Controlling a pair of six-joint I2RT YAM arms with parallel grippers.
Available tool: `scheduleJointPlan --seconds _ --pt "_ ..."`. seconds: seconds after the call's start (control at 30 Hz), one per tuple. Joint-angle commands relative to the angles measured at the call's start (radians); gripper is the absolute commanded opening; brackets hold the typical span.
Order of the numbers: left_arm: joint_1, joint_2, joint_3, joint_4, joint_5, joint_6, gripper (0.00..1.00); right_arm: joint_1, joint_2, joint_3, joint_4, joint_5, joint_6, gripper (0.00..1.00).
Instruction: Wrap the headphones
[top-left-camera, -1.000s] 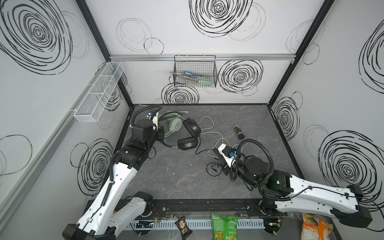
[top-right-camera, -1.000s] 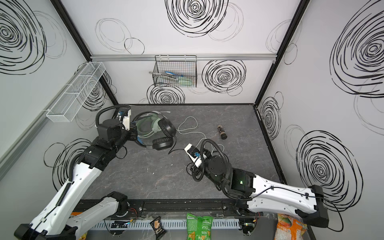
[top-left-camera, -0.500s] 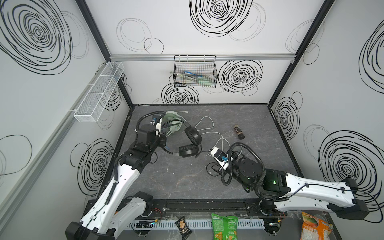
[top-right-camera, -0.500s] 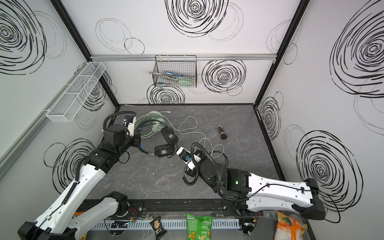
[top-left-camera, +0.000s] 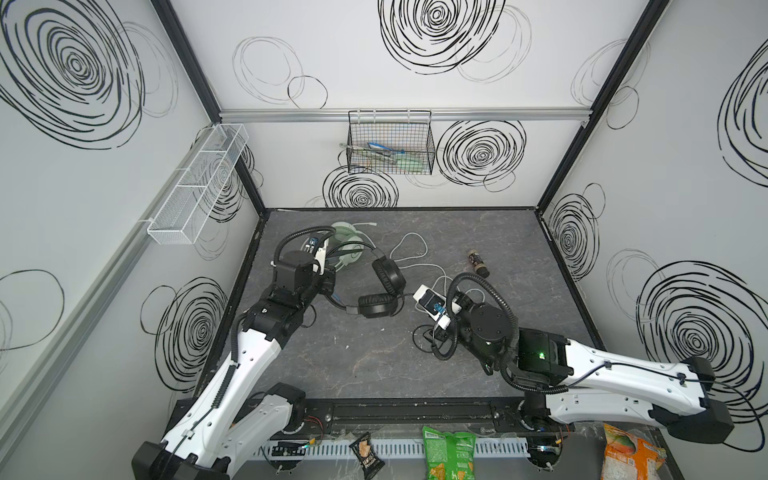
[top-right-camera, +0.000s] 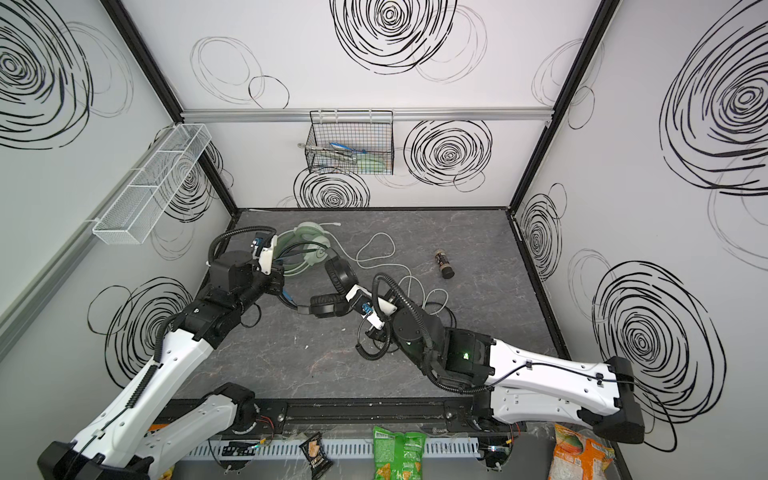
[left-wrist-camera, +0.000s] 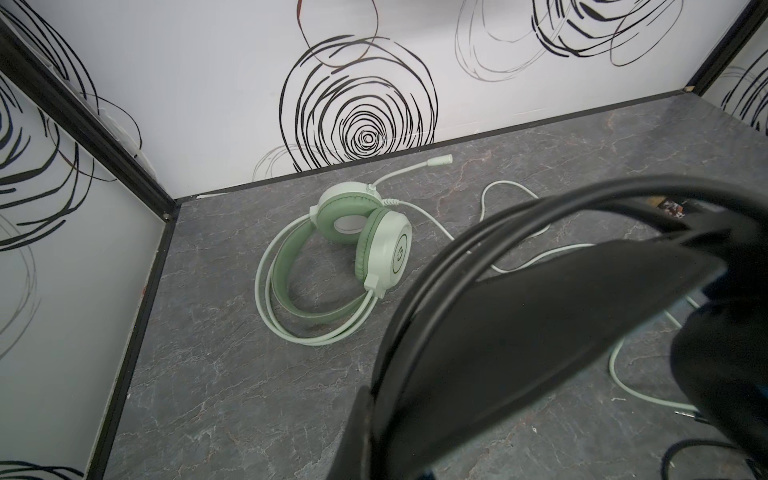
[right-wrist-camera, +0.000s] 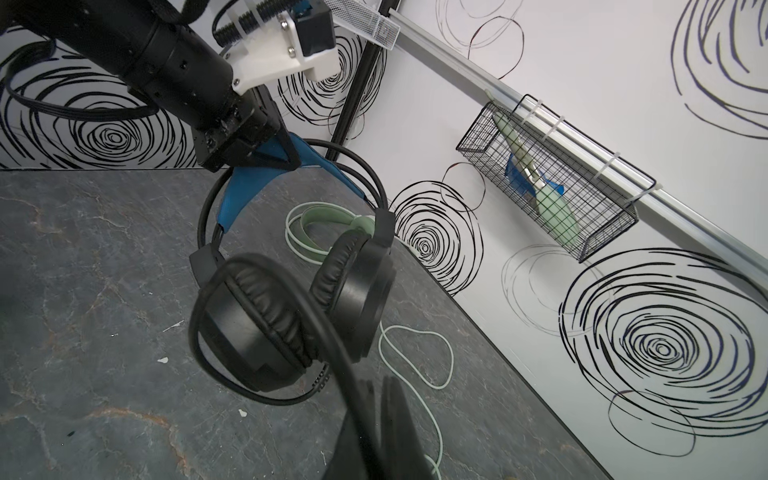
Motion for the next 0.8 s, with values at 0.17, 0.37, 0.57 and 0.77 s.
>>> scheduleJointPlan --seconds 0.17,0.37,0.57,0.77 --pt "-0.052 -0.032 0.011 0.093 -0.018 0.019 0.0 -0.021 0.021 0.102 -0.117 -0.035 -0.043 0.0" --pt "-0.141 0.002 0.044 0.06 -0.043 0.07 0.0 -0.05 0.024 0.13 -0.112 -0.066 -0.125 0.0" --pt "-0.174 0.004 0.035 0.064 0.058 0.08 0.0 -0.068 0.025 0.159 -0.111 -0.124 -0.182 0.0" --pt "-0.201 -0.002 0.007 0.079 0.156 0.075 0.0 -0.128 0.054 0.156 -0.088 -0.162 -0.181 0.0"
